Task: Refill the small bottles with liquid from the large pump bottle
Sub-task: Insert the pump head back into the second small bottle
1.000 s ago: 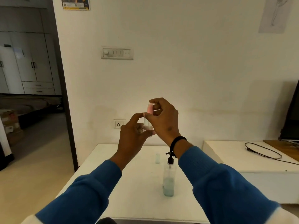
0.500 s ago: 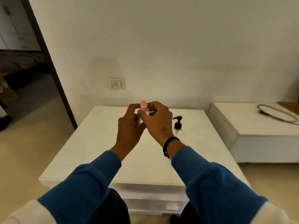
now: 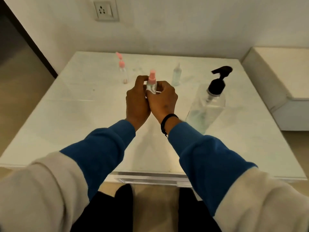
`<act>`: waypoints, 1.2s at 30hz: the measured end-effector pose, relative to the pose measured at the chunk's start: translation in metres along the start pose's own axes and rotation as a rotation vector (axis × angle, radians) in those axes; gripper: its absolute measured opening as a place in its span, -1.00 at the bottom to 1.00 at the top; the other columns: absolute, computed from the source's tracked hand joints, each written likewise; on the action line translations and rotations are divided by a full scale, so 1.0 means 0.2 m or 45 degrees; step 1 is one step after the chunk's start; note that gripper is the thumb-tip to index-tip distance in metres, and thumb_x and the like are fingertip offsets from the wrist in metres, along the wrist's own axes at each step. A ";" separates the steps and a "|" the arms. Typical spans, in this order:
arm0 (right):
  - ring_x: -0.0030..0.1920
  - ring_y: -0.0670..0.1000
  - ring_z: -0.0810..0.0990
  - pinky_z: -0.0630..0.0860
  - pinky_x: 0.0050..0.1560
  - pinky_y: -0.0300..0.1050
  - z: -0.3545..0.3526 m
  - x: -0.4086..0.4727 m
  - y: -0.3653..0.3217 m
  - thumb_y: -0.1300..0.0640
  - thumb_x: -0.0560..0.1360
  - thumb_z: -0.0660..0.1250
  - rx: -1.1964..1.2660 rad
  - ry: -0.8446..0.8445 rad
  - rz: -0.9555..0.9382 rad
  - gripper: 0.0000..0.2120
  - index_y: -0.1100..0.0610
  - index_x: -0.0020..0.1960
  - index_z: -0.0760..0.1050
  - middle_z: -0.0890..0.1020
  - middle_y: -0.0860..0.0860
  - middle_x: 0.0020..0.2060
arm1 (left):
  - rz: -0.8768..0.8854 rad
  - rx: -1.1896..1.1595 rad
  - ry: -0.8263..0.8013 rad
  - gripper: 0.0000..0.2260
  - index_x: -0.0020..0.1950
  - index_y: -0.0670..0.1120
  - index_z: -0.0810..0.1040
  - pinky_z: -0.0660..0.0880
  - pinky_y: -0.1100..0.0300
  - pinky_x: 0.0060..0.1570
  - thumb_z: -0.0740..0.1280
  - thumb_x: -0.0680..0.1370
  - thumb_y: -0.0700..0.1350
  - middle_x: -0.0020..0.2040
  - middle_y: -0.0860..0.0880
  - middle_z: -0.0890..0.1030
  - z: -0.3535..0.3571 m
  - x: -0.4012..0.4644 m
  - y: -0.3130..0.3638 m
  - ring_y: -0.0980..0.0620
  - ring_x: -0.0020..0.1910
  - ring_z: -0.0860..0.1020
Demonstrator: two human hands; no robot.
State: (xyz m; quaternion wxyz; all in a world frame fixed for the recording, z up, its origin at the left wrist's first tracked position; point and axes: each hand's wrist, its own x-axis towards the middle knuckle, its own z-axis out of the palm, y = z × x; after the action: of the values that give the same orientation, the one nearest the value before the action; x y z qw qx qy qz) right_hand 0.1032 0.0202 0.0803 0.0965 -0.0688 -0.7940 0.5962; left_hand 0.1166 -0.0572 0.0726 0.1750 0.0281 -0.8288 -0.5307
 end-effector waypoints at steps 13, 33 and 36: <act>-0.12 -0.07 0.60 0.41 -0.22 -0.36 0.32 0.52 0.22 0.22 0.52 0.41 -0.054 0.018 0.084 -0.85 0.08 0.07 0.62 0.67 -0.07 -0.10 | -0.314 -0.320 0.038 -0.59 0.06 0.00 0.55 0.60 -0.05 0.12 0.18 0.39 0.20 -0.02 -0.07 0.71 0.20 0.45 -0.26 -0.05 -0.01 0.68; 0.26 0.07 0.57 0.53 0.31 -0.09 0.33 0.50 0.21 0.21 0.55 0.42 0.018 0.104 0.166 -0.48 0.13 0.48 0.39 0.57 0.08 0.27 | -0.117 0.022 -0.046 -0.58 0.48 0.00 0.38 0.55 0.10 0.15 0.19 0.60 -0.11 0.15 -0.13 0.62 0.23 0.53 -0.38 0.01 0.08 0.59; 0.14 0.01 0.56 0.49 0.16 -0.22 0.35 0.42 0.22 0.18 0.51 0.47 0.061 0.205 0.163 -0.54 0.11 0.37 0.45 0.55 0.06 0.17 | -0.243 -0.195 0.058 -0.70 0.36 -0.03 0.49 0.53 0.29 -0.01 0.15 0.66 -0.17 0.04 -0.03 0.61 0.21 0.51 -0.39 0.09 0.01 0.60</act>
State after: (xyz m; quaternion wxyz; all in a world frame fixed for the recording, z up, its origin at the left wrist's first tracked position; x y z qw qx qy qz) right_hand 0.0060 -0.0137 0.0260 0.1234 -0.1647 -0.7631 0.6126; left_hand -0.0035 -0.0776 0.0136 0.1442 0.1056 -0.7753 -0.6058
